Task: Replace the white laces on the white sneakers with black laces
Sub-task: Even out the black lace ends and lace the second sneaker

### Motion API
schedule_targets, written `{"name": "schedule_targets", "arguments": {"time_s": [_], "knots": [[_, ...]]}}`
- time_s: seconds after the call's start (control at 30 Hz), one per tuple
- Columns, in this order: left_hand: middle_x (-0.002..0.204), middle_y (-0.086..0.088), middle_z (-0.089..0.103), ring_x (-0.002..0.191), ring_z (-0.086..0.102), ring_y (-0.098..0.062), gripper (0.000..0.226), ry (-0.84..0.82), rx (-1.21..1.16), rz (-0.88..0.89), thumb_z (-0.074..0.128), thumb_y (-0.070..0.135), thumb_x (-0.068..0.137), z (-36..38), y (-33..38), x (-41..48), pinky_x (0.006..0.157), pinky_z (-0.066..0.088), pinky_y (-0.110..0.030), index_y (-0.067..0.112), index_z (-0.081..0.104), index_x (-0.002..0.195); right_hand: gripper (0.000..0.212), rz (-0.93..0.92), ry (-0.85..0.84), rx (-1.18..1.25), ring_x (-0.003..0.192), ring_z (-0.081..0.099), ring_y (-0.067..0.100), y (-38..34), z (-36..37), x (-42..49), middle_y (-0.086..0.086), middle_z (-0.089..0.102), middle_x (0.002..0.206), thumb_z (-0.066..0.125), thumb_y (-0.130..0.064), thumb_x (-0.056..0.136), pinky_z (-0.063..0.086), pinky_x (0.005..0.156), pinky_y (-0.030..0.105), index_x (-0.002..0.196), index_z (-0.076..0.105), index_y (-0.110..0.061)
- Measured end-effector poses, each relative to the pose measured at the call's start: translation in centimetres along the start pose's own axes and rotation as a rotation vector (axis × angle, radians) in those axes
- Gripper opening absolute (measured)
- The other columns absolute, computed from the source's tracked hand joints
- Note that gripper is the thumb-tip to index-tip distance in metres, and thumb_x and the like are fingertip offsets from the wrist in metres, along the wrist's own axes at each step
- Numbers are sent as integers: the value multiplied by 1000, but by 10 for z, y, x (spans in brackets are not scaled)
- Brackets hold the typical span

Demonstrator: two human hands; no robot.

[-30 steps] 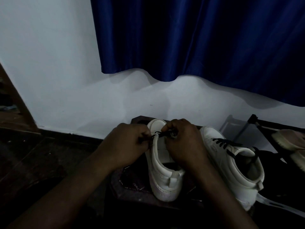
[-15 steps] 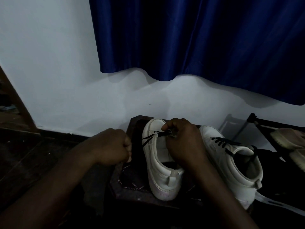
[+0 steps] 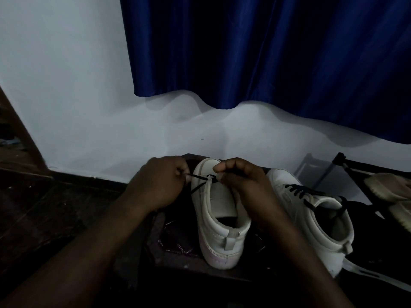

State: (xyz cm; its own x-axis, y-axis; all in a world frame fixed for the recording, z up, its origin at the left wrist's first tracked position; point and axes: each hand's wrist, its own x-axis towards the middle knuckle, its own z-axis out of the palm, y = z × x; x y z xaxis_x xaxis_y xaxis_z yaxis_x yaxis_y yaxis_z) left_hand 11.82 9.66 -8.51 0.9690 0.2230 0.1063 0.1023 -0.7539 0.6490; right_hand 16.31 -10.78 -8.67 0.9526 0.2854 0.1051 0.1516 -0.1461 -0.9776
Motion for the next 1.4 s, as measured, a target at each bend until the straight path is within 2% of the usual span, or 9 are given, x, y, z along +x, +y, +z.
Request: {"name": "schedule_targets", "arguments": {"time_s": [0.13,0.27,0.37,0.5,0.7,0.93,1.07,1.27,1.4], "knots": [[76,2,77,61,68,-8,8,84,-547,29,74,13,92,-7,19,-6,57,49,-19,20,77,88,18,21,-7,239,102,74,23,-8,-7,1,15,78,107,67,-15,94,55,92,39,100,75,0],[84,5,75,68,69,-10,17,135,-597,196,71,15,95,0,36,-10,63,51,-21,30,74,102,22,-115,-102,182,115,71,21,-13,-6,3,7,77,117,64,-9,100,57,92,32,121,69,-8],[86,7,76,69,70,-14,19,145,-623,246,69,15,97,4,44,-10,65,56,-33,32,69,104,27,-200,-174,75,107,72,26,-12,3,4,8,77,108,69,-18,95,58,93,43,122,70,-17],[81,4,75,59,62,-7,12,229,-681,165,70,18,96,0,43,-7,61,48,-30,30,70,96,8,-181,59,148,76,63,10,-15,7,4,10,71,84,69,-8,97,52,72,26,102,75,-9],[71,1,68,53,51,-6,22,350,-926,63,62,-1,95,-19,29,-6,47,37,-17,18,71,88,16,227,457,596,73,58,26,-7,2,11,8,68,72,59,1,98,50,78,39,96,73,-8],[77,-2,72,59,59,-6,17,174,-702,165,69,8,95,-8,34,-9,54,44,-21,25,66,93,16,-220,114,-32,77,68,10,-11,1,5,-5,72,78,73,-21,97,55,77,30,111,76,-27],[77,-1,72,59,58,-14,15,96,-654,197,68,12,96,3,39,-10,57,46,-28,25,61,95,13,-278,-79,-124,90,72,11,-12,4,1,-6,77,91,67,-18,101,55,84,33,105,79,-19],[75,-1,74,55,55,-14,10,90,-645,173,70,17,96,4,38,-9,55,44,-23,22,61,94,14,-274,-16,-125,82,71,24,-10,1,1,-1,76,83,72,-25,96,57,80,46,84,76,-22],[74,-3,74,54,56,-9,8,118,-677,154,71,15,95,0,37,-10,52,43,-17,17,63,95,16,-111,400,91,71,61,20,-2,-5,13,-4,66,71,67,-36,93,53,73,44,84,72,-24]]}}
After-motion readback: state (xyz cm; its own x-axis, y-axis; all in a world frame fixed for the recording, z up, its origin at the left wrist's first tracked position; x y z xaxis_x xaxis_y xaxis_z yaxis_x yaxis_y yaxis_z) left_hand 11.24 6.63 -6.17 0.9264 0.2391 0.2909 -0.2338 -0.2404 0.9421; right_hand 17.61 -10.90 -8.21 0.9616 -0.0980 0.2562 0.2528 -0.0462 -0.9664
